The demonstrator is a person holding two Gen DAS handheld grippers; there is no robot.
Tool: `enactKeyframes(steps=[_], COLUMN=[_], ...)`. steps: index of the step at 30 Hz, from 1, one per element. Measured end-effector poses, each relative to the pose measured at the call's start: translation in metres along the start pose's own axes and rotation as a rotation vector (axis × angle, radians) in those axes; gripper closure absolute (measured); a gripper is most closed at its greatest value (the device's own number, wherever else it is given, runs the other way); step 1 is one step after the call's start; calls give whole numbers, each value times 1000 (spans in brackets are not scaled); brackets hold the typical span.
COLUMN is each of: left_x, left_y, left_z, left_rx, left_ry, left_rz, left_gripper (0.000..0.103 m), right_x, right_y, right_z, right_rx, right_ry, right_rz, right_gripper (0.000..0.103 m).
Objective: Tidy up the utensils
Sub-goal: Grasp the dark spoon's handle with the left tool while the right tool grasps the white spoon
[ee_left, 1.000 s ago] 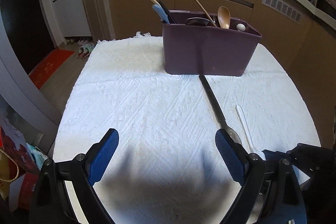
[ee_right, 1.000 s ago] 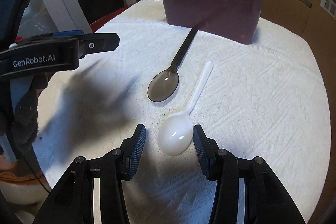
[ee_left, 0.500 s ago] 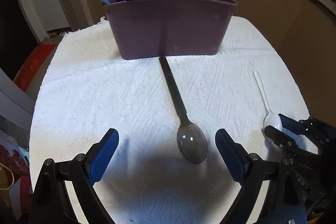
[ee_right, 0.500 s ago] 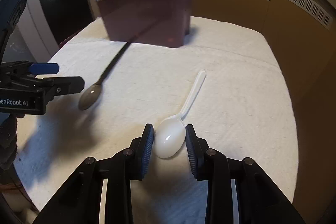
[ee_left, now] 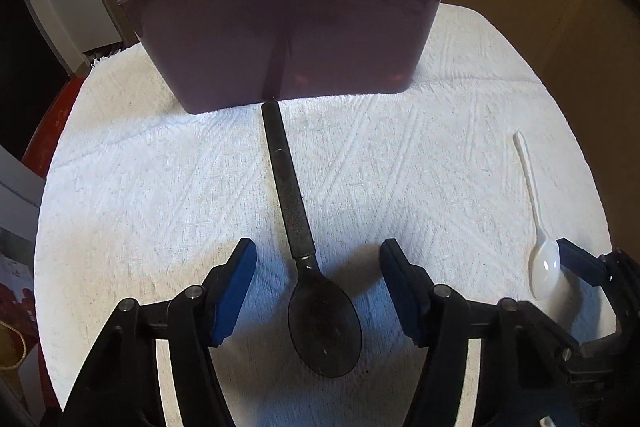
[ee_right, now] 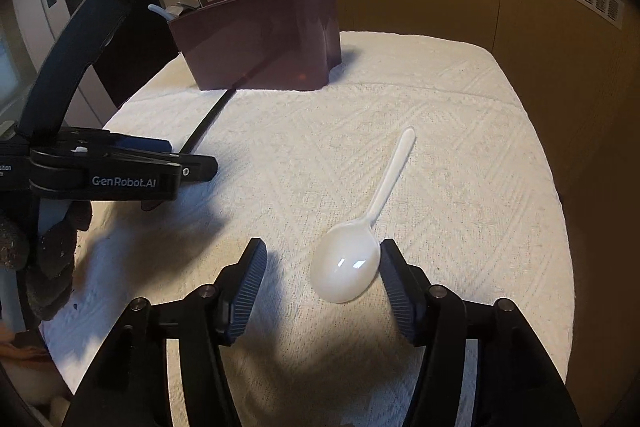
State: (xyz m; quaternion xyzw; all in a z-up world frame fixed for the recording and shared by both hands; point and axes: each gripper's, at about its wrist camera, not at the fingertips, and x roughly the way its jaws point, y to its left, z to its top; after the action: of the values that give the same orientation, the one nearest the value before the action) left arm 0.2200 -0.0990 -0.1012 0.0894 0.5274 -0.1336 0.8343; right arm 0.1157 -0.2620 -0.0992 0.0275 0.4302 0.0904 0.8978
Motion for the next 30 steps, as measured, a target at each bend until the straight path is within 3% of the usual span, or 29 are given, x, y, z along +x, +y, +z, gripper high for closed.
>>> enactKeyframes(steps=[2,5,7,9,11,17,21,24,26,28,30], left_x=[3,9,10,9,7,-10,-29,-45,-59,-67,-71], left_y=[1,6,10,14,18,40,62,74,72,77,84], left_z=[6,18,23,25,22,0,-18,-28,-41,-47,-51], left_rx=[-2,-20,-30,-30,-20,-7,-34,-51,-66,-79,-90], left_ry=[-2,-10,-25,-30,-31,-53,-84,-117,-141,-161,-171], left_rz=[-3,-23,-20,-34,-35,-53,-67,-72,-75,-82,-91], left_gripper=[43,47,60,82,91,93,93,93,93,93,93], right_x=[3,4,5,5,6,8,14,7,6,9,15], right_y=[-2,-6,-6,-6,-7,-5,4,-8,-15,-23,-28], right_z=[1,2,3,3,3,6,15,25,35,46,55], right_rx=[11,36,44,61,98,161,75,129,143,158,164], right_ry=[4,10,14,22,28,61,140,109,95,97,103], right_rz=[13,23,41,65,98,63,55,33,-36,-96,-135], right_gripper=[27,20,15,8,0,0,1,18,41,56,62])
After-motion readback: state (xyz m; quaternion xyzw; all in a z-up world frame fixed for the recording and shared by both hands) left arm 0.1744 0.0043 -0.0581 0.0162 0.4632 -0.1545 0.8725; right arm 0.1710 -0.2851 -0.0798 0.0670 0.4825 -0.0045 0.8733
